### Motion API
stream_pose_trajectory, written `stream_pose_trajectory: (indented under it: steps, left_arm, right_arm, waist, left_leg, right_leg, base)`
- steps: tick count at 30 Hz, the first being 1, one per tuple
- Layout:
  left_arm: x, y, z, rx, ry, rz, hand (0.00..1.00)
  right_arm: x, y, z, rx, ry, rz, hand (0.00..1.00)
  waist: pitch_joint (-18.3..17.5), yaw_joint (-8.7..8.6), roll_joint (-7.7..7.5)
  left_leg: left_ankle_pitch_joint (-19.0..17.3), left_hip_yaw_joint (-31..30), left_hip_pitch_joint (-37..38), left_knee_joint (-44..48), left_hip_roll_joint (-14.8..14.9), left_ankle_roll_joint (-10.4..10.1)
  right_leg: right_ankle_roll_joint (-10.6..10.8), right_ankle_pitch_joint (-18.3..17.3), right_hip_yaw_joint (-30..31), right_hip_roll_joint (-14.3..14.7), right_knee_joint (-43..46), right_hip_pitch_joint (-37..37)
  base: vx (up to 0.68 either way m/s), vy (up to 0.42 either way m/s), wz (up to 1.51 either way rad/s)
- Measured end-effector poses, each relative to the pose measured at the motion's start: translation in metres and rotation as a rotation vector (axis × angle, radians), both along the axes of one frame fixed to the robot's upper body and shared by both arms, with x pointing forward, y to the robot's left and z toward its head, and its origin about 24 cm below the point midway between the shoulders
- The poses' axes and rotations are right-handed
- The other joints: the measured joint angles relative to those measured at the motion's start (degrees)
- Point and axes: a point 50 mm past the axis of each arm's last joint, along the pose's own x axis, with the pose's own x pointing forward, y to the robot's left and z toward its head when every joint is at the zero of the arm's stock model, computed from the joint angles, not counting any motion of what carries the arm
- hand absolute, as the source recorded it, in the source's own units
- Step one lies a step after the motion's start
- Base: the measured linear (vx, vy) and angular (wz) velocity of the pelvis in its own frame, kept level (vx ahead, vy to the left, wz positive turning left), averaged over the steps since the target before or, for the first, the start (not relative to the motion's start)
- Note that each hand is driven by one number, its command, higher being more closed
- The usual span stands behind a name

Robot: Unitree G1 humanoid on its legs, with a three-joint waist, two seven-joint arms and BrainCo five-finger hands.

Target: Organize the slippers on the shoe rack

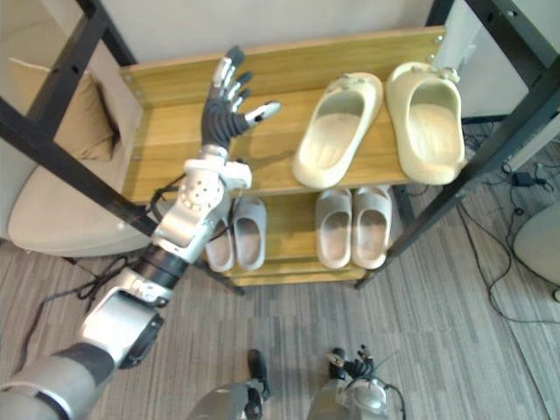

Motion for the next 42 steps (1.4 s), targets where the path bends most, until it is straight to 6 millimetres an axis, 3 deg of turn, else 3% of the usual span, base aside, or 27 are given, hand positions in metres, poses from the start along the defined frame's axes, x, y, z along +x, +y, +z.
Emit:
stream_pose_trajectory:
  steps: [23, 32, 42]
  left_arm:
    - [-0.03, -0.057, -0.057, 0.049, 0.148, -0.237, 0.0]
    - [-0.042, -0.081, -0.064, 0.097, 0.158, -0.319, 0.0]
    - [-0.059, -0.109, -0.069, 0.15, 0.15, -0.408, 0.0]
  right_arm:
    - [0.001, 0.001, 0.0, -0.022, 0.006, 0.027, 0.0]
    - [0.004, 0.003, 0.001, -0.024, -0.001, 0.034, 0.0]
    - [0.007, 0.004, 0.003, -0.024, -0.012, 0.035, 0.0]
  waist:
    - [0.04, 1.04, -1.06]
    - [-0.01, 1.01, -2.19]
    - [0.02, 0.95, -2.38]
  left_leg:
    - [0.22, -1.36, 1.24, 0.1, 0.01, -0.33]
    - [0.03, -1.3, 1.62, 0.05, 0.12, -0.61]
    - [-0.1, -0.94, 1.74, 0.05, 0.27, -0.8]
  right_leg:
    - [0.26, -1.15, -1.66, -0.32, 2.52, 1.23]
    - [0.14, -1.78, -1.64, -0.37, 3.38, 1.2]
    - [0.11, -2.18, -1.34, -0.35, 3.95, 0.84]
  base:
    - [-0.01, 0.002, 0.03]
    - [0.0, 0.0, 0.0]
    - [0.0, -0.002, -0.01]
